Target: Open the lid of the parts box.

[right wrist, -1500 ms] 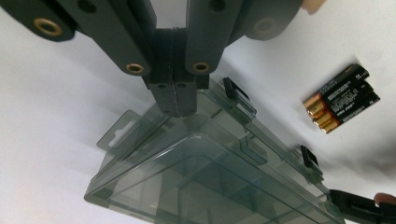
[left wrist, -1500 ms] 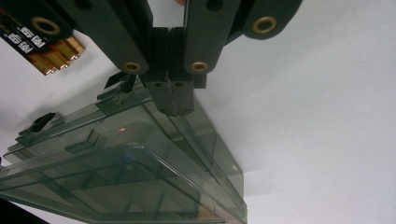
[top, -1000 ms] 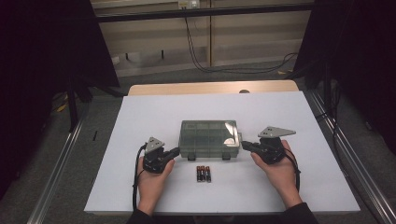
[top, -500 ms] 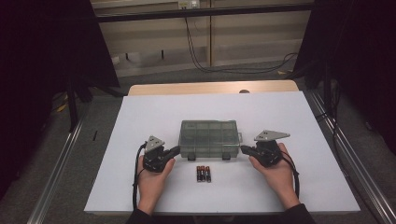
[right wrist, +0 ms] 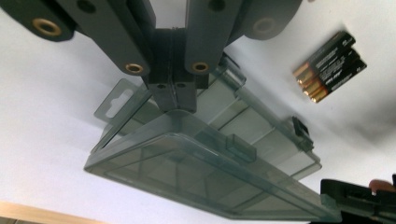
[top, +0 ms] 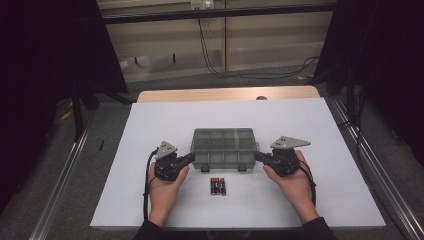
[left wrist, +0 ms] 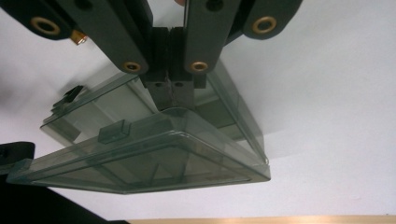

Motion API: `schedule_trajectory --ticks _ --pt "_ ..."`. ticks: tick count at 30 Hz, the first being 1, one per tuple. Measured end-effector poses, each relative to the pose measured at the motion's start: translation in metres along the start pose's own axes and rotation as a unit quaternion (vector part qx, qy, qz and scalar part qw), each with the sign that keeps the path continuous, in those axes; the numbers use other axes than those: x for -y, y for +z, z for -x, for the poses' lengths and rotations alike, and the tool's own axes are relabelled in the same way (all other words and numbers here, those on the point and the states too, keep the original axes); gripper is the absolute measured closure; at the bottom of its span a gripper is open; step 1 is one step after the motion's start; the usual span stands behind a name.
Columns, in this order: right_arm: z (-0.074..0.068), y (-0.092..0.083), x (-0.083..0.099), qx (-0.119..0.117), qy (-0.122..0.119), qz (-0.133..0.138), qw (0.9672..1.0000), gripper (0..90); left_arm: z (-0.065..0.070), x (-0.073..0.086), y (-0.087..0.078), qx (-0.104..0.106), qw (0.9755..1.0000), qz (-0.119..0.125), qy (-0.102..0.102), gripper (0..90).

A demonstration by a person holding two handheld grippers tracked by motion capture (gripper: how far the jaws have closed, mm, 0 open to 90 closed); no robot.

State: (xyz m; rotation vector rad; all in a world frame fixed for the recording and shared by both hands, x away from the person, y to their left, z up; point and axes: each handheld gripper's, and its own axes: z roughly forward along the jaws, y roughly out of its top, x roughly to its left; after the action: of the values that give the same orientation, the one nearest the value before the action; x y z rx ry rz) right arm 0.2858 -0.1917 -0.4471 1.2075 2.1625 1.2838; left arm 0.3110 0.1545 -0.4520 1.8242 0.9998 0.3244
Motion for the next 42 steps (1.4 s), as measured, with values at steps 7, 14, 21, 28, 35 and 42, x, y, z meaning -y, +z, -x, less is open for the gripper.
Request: schedule_trajectory --ticks 7,14,21,28,35,42 --pt "0.0 -0.002 -0.008 0.005 0.007 0.02 0.9998 90.0 0.0 -0.007 -0.001 0.004 0.9999 0.013 -0.003 90.0" --pt "-0.002 -0.002 -0.02 0.013 0.003 0.035 0.9993 90.0 -0.002 -0.017 0.0 0.005 0.9997 0.025 -0.007 89.9" --pt "0.0 -0.002 -0.03 0.013 0.003 0.043 0.999 90.0 -0.003 -0.028 0.003 -0.003 0.9995 0.031 -0.005 89.8" --pt "0.001 0.0 -0.041 0.014 0.003 0.049 0.9987 90.0 -0.005 -0.04 0.006 -0.004 0.9994 0.035 0.0 89.1" --pt "0.004 0.002 -0.053 0.017 0.005 0.057 0.9982 90.0 -0.005 -0.051 0.008 -0.011 0.999 0.042 0.005 88.2" --pt "0.007 0.002 -0.062 0.022 0.006 0.059 0.998 90.0 -0.008 -0.056 0.011 -0.02 0.9988 0.044 0.003 87.7"
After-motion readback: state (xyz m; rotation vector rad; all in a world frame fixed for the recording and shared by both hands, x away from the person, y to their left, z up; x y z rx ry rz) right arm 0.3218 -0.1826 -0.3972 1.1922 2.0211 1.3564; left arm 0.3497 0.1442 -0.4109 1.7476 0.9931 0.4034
